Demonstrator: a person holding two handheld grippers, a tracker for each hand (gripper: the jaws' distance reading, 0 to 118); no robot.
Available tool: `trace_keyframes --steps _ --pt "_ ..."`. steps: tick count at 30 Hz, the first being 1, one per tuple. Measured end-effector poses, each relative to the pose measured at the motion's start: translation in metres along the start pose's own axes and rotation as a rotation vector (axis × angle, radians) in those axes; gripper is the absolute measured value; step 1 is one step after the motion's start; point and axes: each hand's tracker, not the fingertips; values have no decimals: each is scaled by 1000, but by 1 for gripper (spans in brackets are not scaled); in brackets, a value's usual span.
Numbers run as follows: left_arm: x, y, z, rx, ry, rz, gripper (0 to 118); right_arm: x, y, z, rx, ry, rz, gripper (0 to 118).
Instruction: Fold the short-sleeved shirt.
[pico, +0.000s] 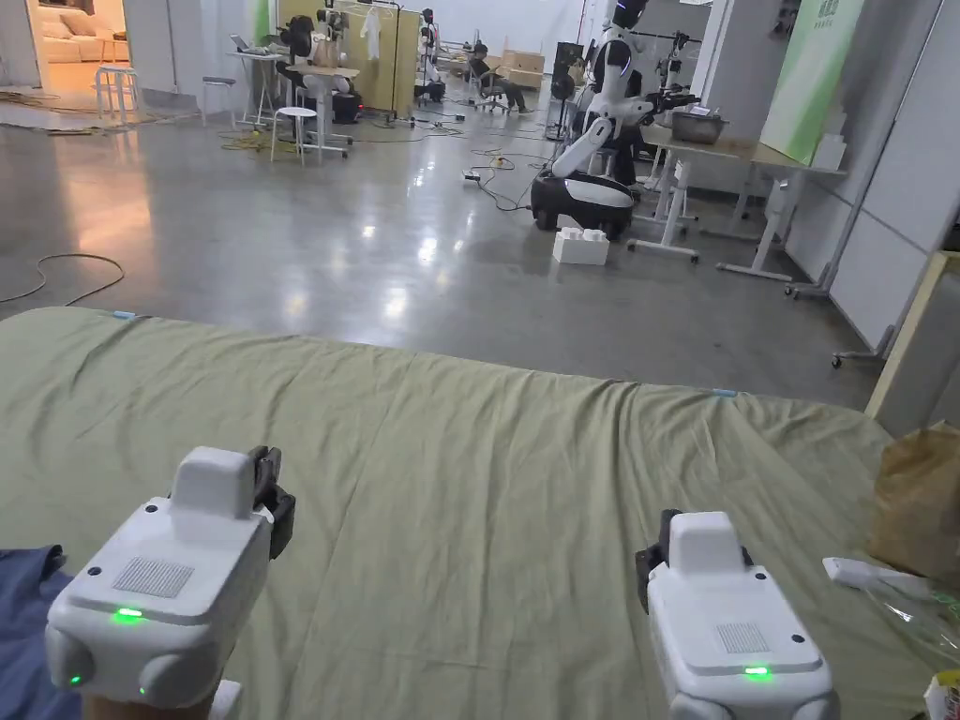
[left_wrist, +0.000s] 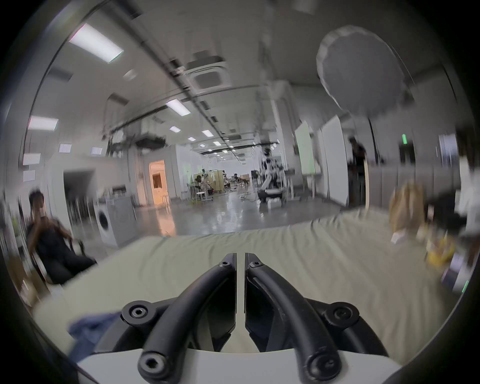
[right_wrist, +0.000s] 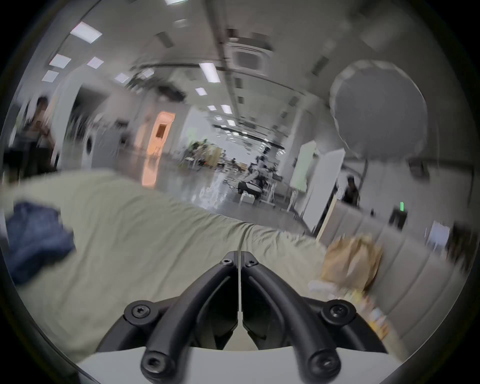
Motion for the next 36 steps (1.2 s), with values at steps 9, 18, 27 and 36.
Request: trace_keyframes --steps 9,18,27,36 --pt "-13 3 6 39 19 172 5 1 1 12 54 -57 -198 2" --pt "-68 -6 19 -151 71 135 5 -9 6 9 50 -22 -187 2" --pt "-176 -31 38 -437 218 136 5 -31 -3 3 25 37 -133 2" --pt "-251 -103 35 -777 284 114 87 -47 -21 -6 -32 73 -100 2"
